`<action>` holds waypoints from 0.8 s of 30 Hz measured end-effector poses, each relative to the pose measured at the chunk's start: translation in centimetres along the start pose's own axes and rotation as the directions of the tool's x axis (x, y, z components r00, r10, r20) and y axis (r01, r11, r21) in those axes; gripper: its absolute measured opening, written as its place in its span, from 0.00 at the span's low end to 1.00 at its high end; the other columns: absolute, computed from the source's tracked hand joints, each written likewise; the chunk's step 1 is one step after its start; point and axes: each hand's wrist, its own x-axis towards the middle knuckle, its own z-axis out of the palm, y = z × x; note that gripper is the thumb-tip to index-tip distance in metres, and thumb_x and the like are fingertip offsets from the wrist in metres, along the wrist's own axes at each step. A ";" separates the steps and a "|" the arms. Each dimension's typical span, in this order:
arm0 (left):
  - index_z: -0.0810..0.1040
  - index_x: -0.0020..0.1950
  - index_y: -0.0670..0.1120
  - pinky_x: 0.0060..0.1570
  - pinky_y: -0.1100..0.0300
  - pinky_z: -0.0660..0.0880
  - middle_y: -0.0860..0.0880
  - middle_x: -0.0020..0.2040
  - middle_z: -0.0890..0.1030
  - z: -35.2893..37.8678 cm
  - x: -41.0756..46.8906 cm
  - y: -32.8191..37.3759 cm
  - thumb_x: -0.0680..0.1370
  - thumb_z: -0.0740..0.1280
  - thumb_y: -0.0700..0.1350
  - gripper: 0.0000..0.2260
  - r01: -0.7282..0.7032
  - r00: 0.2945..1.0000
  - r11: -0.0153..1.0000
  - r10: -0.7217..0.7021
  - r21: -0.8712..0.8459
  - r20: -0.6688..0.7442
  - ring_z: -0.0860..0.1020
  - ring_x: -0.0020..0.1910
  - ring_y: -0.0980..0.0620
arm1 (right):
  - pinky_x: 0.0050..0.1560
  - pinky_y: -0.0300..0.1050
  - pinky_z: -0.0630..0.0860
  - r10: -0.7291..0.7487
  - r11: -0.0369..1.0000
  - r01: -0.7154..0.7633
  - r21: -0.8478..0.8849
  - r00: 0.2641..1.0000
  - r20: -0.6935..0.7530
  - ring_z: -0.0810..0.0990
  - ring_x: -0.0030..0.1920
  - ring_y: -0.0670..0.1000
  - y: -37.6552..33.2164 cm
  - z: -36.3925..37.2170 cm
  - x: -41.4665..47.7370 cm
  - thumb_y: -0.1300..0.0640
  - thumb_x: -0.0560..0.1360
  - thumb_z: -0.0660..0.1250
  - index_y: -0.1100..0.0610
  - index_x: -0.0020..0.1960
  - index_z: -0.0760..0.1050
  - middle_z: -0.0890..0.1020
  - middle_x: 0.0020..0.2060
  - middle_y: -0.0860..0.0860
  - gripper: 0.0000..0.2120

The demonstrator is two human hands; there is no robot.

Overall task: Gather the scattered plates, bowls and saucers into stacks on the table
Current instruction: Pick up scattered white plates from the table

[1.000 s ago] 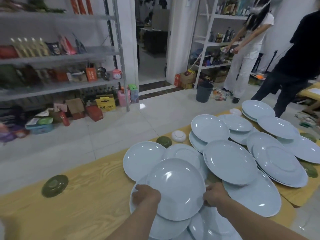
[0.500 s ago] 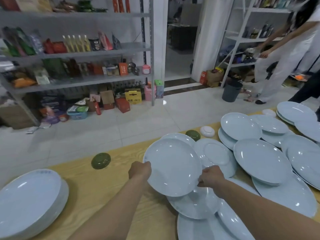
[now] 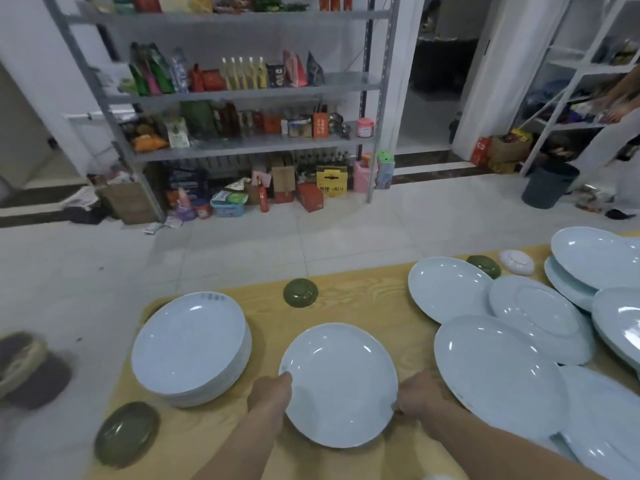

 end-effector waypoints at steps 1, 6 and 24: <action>0.79 0.53 0.41 0.51 0.46 0.81 0.43 0.47 0.82 -0.3 0.2 -0.3 0.74 0.65 0.48 0.14 -0.011 1.000 1.000 0.011 0.011 -0.007 0.81 0.45 0.42 | 0.46 0.48 0.83 -0.003 1.000 0.003 -0.003 1.000 -0.001 0.83 0.48 0.59 0.3 0.5 0.3 0.68 0.69 0.69 0.58 0.41 0.72 0.81 0.51 0.62 0.08; 0.79 0.54 0.40 0.53 0.48 0.80 0.43 0.48 0.81 -1.0 0.1 -0.6 0.76 0.65 0.48 0.14 -0.060 0.998 0.996 0.061 0.062 -0.017 0.80 0.48 0.42 | 0.35 0.46 0.79 -0.019 0.999 0.019 -0.028 1.000 0.021 0.80 0.36 0.57 0.0 0.8 -0.9 0.73 0.67 0.68 0.60 0.35 0.72 0.80 0.38 0.59 0.11; 0.56 0.78 0.51 0.68 0.51 0.62 0.45 0.79 0.51 15.5 -21.1 15.1 0.81 0.57 0.54 0.26 -0.753 0.366 -0.133 0.728 0.644 0.579 0.55 0.75 0.44 | 0.76 0.61 0.45 -0.368 0.661 0.023 -0.750 0.881 -0.298 0.53 0.78 0.53 4.2 -26.7 -10.3 0.32 0.75 0.58 0.46 0.79 0.52 0.53 0.79 0.52 0.38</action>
